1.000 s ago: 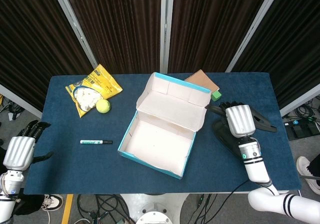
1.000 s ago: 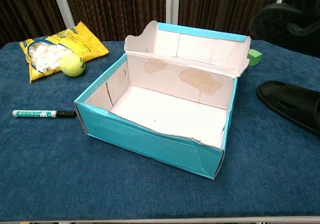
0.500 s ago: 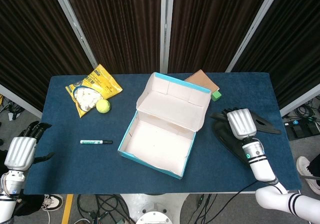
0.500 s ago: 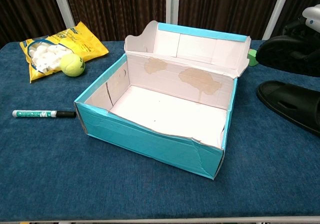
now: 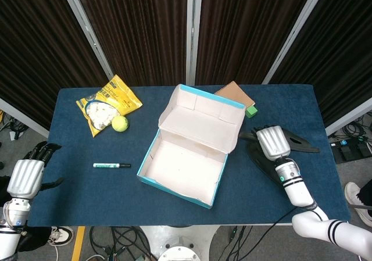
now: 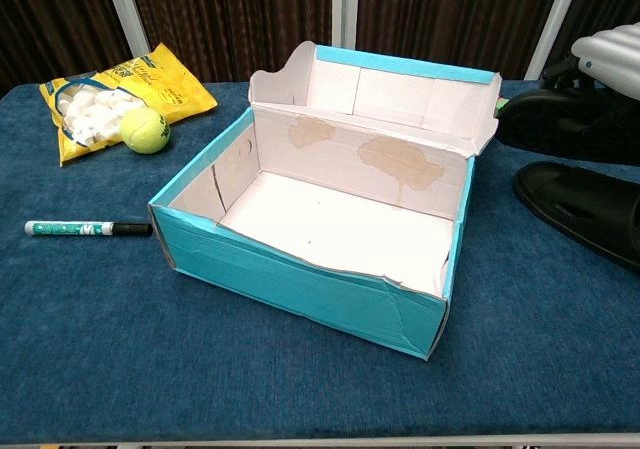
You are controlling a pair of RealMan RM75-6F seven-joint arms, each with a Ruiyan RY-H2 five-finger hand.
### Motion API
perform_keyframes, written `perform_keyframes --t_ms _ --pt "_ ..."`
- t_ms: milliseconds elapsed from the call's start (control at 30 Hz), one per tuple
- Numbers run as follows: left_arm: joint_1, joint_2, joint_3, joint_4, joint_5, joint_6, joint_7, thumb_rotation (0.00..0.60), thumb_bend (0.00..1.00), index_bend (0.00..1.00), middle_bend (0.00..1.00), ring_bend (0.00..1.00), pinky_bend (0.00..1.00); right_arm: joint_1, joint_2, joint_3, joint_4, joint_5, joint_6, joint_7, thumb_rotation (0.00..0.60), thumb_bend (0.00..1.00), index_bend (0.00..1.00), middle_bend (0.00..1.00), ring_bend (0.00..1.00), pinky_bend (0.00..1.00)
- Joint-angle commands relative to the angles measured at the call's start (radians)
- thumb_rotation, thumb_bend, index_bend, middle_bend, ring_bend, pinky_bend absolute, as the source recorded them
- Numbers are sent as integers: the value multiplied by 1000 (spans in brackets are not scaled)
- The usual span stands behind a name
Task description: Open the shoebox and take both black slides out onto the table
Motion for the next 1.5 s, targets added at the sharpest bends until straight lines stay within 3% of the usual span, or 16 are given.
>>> perform_keyframes --t_ms 33,133,233,400,800,1133,1333,1500 --pt "1 1 -1 -1 0 2 -1 600 70 209 197 114 326 11 12 -4 -21 22 -54 -8 600 248 553 557 361 418" --pt "2 3 1 -2 1 3 -3 600 71 210 197 114 326 13 41 -9 -58 30 -85 -7 600 95 315 389 169 232" --pt "1 2 1 -2 4 6 -4 600 70 209 197 114 326 11 70 -12 -95 29 -100 4 600 16 153 272 46 133" --pt "0 2 0 -5 7 8 -5 600 70 209 197 114 326 1 106 -15 -149 20 -95 13 600 0 39 161 0 61" --pt "-3 6 -6 -19 7 13 9 600 70 210 197 114 326 -59 191 -20 -309 -66 17 70 600 0 11 140 0 42" --pt "1 6 -8 -21 1 21 12 600 71 209 197 114 326 -226 282 -48 -419 -53 231 67 600 5 0 71 0 0" --pt "3 2 -10 -19 1 26 8 600 70 209 197 114 326 -360 296 -91 -395 -67 374 98 600 19 0 29 0 0" --pt "5 1 -9 -21 1 28 13 600 70 209 197 113 326 -437 285 -126 -356 -70 405 165 600 19 0 24 0 0"
